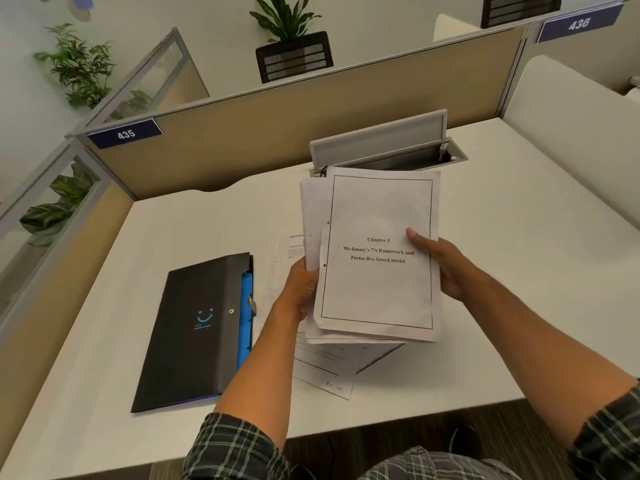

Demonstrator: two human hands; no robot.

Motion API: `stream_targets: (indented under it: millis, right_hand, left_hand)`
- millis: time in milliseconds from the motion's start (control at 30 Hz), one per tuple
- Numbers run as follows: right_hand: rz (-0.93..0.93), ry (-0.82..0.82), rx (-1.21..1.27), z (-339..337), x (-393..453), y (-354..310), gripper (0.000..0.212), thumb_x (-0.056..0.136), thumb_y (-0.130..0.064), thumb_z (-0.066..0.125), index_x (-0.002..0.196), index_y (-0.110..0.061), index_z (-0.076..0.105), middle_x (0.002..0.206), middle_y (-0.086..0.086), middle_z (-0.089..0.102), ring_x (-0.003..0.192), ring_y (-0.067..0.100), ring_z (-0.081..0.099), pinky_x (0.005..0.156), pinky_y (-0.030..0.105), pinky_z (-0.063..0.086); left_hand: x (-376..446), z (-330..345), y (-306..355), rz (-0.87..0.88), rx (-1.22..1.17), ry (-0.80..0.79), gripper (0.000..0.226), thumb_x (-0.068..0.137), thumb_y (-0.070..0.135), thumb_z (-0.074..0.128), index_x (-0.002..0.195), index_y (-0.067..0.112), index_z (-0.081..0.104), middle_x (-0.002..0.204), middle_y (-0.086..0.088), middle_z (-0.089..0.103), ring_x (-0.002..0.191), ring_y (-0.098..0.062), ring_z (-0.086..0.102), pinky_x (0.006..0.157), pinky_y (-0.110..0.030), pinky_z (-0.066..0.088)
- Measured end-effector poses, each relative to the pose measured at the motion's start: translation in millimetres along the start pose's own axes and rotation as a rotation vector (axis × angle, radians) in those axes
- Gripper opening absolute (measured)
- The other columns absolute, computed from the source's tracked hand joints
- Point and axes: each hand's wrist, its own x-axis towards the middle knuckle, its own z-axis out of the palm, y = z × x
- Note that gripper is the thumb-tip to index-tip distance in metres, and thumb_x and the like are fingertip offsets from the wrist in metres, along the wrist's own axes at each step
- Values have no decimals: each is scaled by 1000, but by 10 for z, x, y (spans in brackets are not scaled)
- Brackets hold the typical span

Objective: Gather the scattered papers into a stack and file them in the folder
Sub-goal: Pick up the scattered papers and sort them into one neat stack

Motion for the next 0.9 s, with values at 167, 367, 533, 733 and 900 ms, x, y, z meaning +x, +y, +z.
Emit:
stream_targets:
  millis: [167, 367, 533, 733, 900]
  right_hand:
    - [-59, 174, 3, 1, 4, 36, 55, 73, -14, 86, 124, -3, 69, 116, 17, 76, 102, 34, 75, 81, 45, 63]
    - [-460, 360, -61, -13, -40, -86, 38, 74, 1, 85, 108, -11, 74, 104, 9, 80, 90, 25, 77, 74, 36, 63]
    - [-675, 291, -100, -27, -156, -212, 33, 71, -13, 89, 100, -22, 78, 103, 0, 79, 89, 19, 75, 74, 31, 61]
    - [-540, 209, -209, -185, -311, -2, 49, 58, -26, 92, 104, -30, 78, 104, -1, 77, 95, 18, 74, 73, 33, 62]
    - [-478, 318, -245, -131, -306, 135, 36, 52, -38, 95, 84, -28, 82, 93, -5, 80, 86, 12, 76, 71, 26, 61]
  left_hand:
    - [-49, 265, 113, -10, 81, -84, 11, 96, 25, 64, 99, 24, 74, 92, 0, 78, 82, -20, 73, 62, -28, 58]
    - [-137, 405, 222, 37, 30, -124, 63, 85, 79, 43, 121, 34, 70, 115, 7, 75, 106, -8, 71, 82, -25, 59]
    - [-133, 535, 209, 231, 272, -51, 50, 91, 26, 72, 137, 19, 55, 130, -1, 66, 119, -21, 61, 99, -35, 52]
    - [-143, 564, -83, 185, 342, -86, 42, 97, 4, 59, 136, 14, 48, 130, -6, 60, 124, -26, 55, 99, -34, 51]
    - [-54, 530, -226, 146, 402, -97, 48, 100, 18, 58, 145, 16, 42, 140, -7, 56, 129, -26, 52, 108, -45, 46]
